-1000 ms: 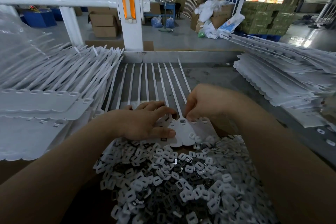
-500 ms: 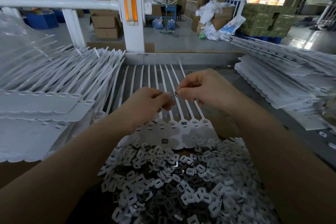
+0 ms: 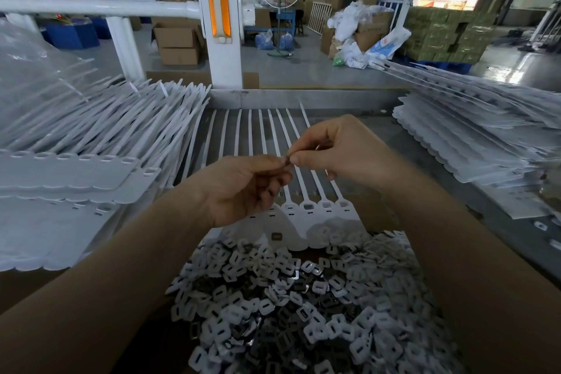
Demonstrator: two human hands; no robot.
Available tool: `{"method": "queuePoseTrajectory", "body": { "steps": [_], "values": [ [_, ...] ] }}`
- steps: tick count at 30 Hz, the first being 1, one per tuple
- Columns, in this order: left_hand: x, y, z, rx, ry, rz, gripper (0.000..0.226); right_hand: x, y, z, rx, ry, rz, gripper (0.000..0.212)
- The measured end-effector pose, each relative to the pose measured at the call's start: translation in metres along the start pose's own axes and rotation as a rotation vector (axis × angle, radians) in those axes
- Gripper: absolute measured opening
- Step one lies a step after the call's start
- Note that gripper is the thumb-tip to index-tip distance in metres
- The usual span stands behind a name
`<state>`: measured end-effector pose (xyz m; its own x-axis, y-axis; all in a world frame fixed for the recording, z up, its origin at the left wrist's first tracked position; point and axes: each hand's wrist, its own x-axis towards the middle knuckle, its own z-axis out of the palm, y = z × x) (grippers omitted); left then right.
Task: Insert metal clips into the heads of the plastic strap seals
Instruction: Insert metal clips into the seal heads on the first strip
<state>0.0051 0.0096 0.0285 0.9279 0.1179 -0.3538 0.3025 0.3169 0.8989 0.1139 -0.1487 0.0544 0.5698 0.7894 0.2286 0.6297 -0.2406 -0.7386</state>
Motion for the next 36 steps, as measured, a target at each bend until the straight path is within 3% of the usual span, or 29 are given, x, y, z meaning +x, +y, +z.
{"method": "queuePoseTrajectory", "body": {
  "steps": [4, 8, 12, 25, 28, 32, 36],
  "values": [
    [0.001, 0.001, 0.001, 0.155, 0.159, 0.137, 0.012, 0.002, 0.003, -0.002, 0.002, -0.003, 0.054, 0.012],
    [0.002, 0.0, -0.001, 0.673, 0.299, 0.367, 0.016, 0.003, 0.005, -0.002, 0.018, 0.012, 0.111, 0.006],
    [0.003, -0.001, 0.002, 0.864, 0.338, 0.453, 0.018, 0.003, 0.004, 0.0, 0.003, -0.03, 0.109, 0.002],
    [0.005, -0.009, 0.006, 0.967, 0.268, 0.529, 0.014, 0.0, -0.002, 0.0, -0.108, -0.16, 0.158, 0.007],
    [0.005, -0.012, 0.005, 1.083, 0.234, 0.594, 0.007, -0.001, -0.002, -0.002, -0.188, -0.185, 0.265, 0.018],
    [0.012, -0.028, -0.003, 1.538, 0.175, 0.52, 0.047, -0.004, 0.004, -0.01, -0.235, -0.268, 0.516, 0.027],
    [0.018, -0.036, -0.008, 1.615, 0.118, 0.415, 0.055, -0.006, 0.007, -0.015, -0.249, -0.336, 0.614, 0.023]
  ]
}}
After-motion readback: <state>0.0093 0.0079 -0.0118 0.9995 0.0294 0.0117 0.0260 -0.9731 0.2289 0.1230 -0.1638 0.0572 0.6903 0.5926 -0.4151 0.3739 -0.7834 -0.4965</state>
